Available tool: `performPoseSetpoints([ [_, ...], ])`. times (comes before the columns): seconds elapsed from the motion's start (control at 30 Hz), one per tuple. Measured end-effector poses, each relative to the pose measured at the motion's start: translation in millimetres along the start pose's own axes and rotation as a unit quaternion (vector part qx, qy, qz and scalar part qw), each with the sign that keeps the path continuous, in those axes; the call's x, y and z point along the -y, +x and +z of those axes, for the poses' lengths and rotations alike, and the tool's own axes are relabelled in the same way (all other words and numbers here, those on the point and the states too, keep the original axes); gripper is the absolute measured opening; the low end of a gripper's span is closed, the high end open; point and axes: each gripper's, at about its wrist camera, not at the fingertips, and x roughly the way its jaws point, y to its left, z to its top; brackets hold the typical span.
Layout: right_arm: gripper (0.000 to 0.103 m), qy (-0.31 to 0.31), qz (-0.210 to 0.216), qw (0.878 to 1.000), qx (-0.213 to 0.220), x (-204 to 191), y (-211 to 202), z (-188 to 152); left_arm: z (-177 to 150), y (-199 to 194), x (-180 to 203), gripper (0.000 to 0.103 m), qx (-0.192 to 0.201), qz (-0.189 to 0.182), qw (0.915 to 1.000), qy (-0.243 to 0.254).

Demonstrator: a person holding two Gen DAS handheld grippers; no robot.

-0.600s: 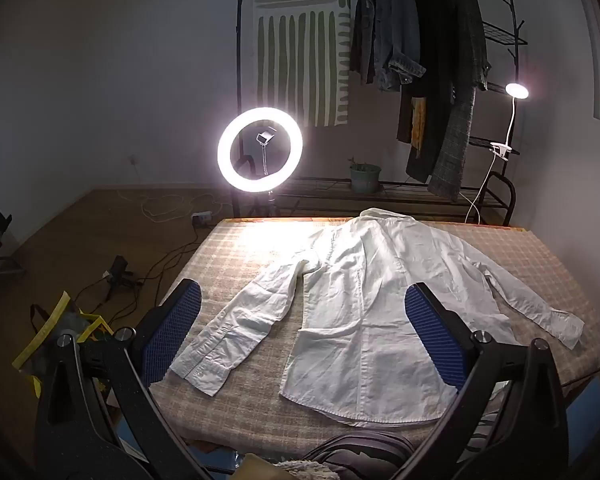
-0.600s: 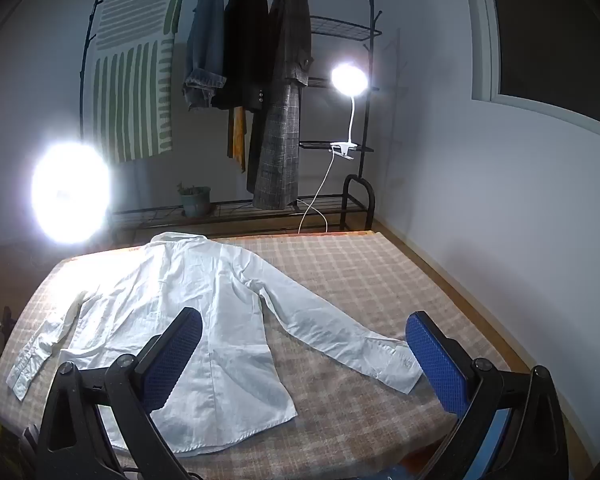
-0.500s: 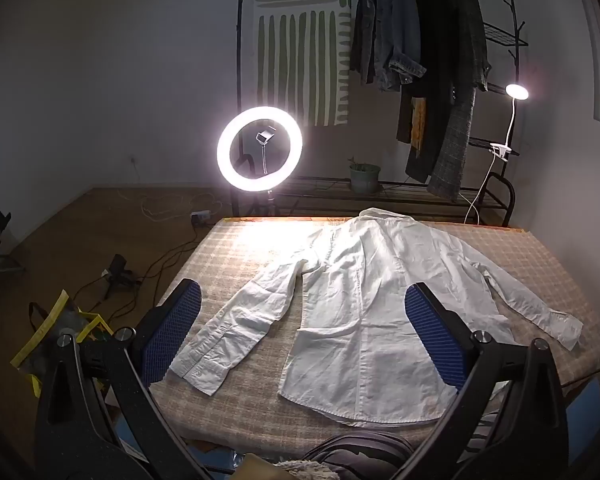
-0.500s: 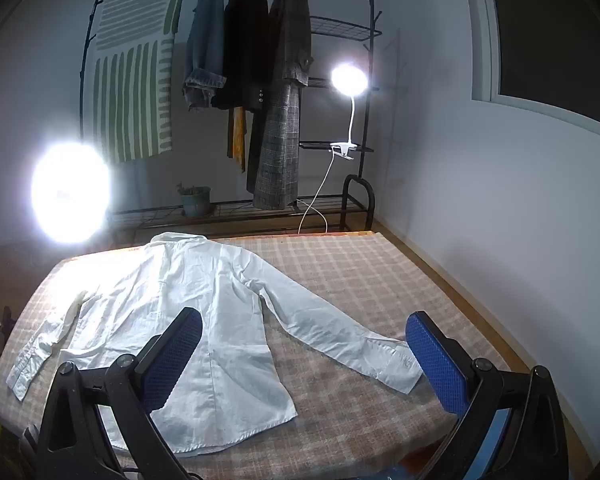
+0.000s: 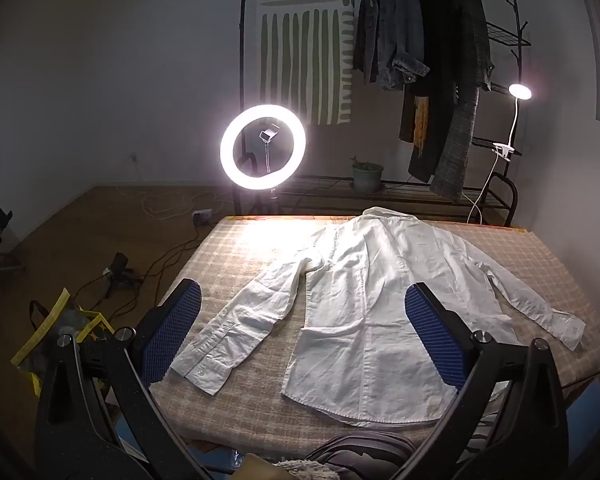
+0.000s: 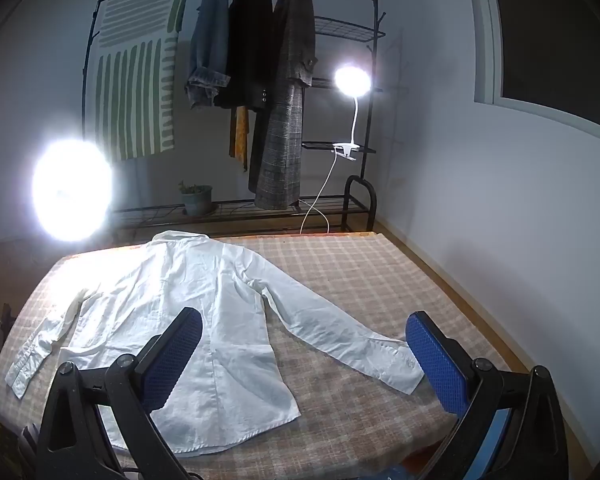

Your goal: Fold small clothes

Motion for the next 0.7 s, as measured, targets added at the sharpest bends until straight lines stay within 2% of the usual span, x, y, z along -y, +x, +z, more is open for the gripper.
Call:
performPoseSetpoints([
  [0.5, 0.103, -0.003, -0.001, 1.000, -0.002, -6.5, -2.0, -4.2, -3.3, 4.6, -6.7, 0.103, -0.005, 0.002, 1.0000, -0.002],
  [0.7, 0.103, -0.013, -0.002, 1.000, -0.002, -10.0, 8.5, -5.2, -11.9, 29.2, -19.8, 0.103, -0.012, 0.026, 0.9996, -0.007],
])
